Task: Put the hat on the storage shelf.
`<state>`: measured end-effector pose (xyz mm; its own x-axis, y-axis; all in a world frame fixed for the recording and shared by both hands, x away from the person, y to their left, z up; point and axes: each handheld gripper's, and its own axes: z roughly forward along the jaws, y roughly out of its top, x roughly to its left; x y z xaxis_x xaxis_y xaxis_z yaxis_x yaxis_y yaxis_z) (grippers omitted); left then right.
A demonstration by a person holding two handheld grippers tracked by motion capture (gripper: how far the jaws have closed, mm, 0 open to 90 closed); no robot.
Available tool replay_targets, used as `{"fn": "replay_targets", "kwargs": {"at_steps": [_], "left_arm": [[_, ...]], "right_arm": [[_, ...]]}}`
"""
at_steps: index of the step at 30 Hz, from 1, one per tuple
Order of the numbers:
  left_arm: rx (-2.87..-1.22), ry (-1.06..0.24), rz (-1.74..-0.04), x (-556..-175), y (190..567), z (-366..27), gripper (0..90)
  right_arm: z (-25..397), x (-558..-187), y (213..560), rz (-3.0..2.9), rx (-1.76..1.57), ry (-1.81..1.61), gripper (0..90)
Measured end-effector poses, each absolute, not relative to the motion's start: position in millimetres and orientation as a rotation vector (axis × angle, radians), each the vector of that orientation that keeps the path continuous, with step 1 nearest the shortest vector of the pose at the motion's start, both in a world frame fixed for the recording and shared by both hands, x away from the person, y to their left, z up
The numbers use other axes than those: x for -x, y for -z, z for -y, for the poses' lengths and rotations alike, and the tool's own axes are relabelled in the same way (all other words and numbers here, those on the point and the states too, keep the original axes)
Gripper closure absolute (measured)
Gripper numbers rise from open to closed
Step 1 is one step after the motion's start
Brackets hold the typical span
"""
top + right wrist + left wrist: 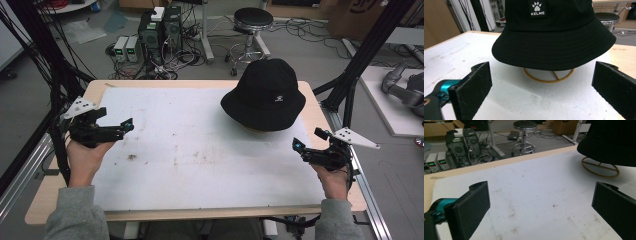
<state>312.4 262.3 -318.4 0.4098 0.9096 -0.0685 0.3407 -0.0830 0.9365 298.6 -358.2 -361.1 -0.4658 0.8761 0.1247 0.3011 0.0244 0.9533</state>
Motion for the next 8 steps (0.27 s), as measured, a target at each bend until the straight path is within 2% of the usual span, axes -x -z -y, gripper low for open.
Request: {"fn": "replay_targets", "kwargs": {"at_steps": [5, 8], "left_arm": [[-1.593, -0.691, -1.160, -294, 333, -278, 2.1], [-1.568, -0.740, -1.178, -283, 345, -285, 2.1]], "right_arm": [[356, -298, 361, -1.781, -1.205, -1.448, 2.3], [357, -298, 363, -1.771, -1.212, -1.442, 2.3]]}}
